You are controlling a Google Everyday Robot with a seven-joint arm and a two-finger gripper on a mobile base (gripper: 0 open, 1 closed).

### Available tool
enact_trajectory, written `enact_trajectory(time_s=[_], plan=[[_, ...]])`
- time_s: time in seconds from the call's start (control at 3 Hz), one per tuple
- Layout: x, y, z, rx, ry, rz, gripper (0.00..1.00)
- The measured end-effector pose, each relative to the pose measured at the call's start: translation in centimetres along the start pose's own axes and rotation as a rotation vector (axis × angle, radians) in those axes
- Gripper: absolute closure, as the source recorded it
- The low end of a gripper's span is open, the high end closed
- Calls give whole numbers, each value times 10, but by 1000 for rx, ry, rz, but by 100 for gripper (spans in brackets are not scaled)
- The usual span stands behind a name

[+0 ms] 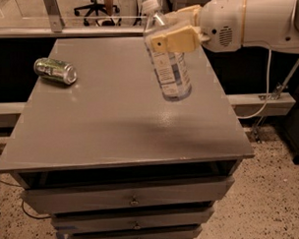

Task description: Place blue plastic bottle upright

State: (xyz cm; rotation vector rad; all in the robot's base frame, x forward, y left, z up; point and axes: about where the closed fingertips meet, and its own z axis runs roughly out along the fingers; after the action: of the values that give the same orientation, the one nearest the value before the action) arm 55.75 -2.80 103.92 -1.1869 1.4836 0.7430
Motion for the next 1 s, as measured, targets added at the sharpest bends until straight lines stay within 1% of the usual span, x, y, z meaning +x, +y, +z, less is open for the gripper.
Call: enact_trajectory(time_s=[0.33,0.67,1.0], plan=[[-27,6,3,-46,-184,-121,100],[-31,8,8,-92,-273,-279,100],[-16,8,11,-110,-320,-409,100]])
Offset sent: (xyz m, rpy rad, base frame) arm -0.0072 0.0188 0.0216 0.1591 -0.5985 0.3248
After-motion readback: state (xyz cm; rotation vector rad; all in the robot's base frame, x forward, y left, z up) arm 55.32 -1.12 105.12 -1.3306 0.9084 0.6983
